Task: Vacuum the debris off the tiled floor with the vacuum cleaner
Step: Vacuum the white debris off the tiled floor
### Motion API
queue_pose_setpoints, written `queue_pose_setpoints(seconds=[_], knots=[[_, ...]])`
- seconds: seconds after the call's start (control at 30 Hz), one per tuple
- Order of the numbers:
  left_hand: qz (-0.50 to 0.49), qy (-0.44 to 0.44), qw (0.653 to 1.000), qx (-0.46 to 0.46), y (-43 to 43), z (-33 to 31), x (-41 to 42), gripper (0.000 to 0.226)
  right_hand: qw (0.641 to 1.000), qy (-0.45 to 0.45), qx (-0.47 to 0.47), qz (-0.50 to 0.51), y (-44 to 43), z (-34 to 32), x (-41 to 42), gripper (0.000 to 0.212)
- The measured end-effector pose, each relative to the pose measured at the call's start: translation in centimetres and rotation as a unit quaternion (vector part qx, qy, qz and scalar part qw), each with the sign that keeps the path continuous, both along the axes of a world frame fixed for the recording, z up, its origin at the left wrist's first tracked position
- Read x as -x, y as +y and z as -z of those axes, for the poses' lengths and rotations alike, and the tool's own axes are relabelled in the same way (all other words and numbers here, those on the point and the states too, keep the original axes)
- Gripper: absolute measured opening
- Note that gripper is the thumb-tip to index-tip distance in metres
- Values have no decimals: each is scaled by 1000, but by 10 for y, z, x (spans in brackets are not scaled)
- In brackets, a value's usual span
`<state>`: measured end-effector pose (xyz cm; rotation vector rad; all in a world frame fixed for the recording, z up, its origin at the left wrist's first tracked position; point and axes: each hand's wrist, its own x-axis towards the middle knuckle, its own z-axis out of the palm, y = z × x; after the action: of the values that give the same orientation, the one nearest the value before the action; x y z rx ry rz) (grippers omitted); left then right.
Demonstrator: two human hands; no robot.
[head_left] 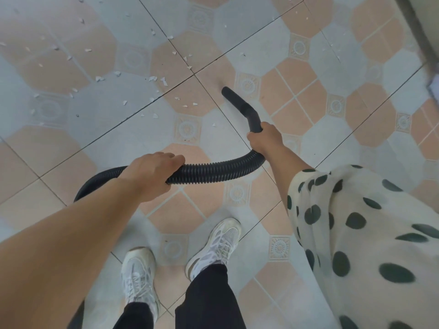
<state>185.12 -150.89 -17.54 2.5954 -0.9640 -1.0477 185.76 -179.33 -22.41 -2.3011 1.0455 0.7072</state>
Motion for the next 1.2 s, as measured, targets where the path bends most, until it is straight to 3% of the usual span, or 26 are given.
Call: queue_pose_setpoints(seconds=[0.47,0.8,1.2], knots=[[73,49,996,18,49,-3,38,26,999,42,-20,-4,54,-30,92,31],[16,18,1000,-1,92,0,22,26,999,23,-22,-19,97,-16,40,41],[-14,17,1000,-1,121,-5,14,26,992,43,-33,-111,129,-23,9,34]])
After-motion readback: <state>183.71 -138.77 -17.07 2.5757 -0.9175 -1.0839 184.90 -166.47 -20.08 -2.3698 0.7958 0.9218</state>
